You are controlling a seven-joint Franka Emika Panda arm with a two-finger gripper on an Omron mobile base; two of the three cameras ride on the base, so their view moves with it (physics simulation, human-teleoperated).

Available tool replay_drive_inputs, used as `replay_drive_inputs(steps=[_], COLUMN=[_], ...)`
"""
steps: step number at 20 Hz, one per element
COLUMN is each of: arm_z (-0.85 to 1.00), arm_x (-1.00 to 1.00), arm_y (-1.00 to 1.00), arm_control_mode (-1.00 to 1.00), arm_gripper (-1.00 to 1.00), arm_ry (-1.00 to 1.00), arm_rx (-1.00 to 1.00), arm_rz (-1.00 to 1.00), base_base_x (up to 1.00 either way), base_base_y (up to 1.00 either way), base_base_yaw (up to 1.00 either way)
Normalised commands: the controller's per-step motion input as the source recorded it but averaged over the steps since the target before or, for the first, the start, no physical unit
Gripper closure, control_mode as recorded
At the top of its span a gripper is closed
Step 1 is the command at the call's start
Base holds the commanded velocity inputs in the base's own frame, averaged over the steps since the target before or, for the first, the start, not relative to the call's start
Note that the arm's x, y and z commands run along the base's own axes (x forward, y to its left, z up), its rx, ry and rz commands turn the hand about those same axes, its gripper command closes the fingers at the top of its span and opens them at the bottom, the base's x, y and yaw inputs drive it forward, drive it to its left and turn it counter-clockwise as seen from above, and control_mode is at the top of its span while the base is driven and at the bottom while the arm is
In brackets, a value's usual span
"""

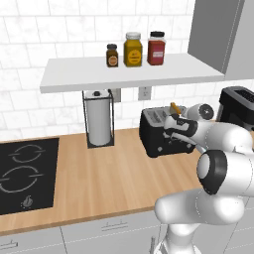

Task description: Start the toaster. Once the lever pops up, take the bread to the plate on the dining counter.

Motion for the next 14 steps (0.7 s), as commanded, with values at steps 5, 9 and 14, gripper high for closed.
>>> replay_drive_inputs(steps=[5, 9, 14], arm_z=[0.00, 0.00, 0.00], arm_x=[0.00, 0.00, 0.00], arm_y=[0.00, 0.00, 0.00], arm_control_mode=[-1.00, -1.00, -1.00], arm_gripper=[-1.00, -1.00, -1.00], arm_ry=[0.00, 0.00, 0.00], arm_rx=[0.00, 0.00, 0.00], arm_rz=[0.00, 0.00, 0.00], base_base_x=[0.00, 0.00, 0.00], base_base_y=[0.00, 0.00, 0.00], base_base_yaw=[0.00, 0.00, 0.00])
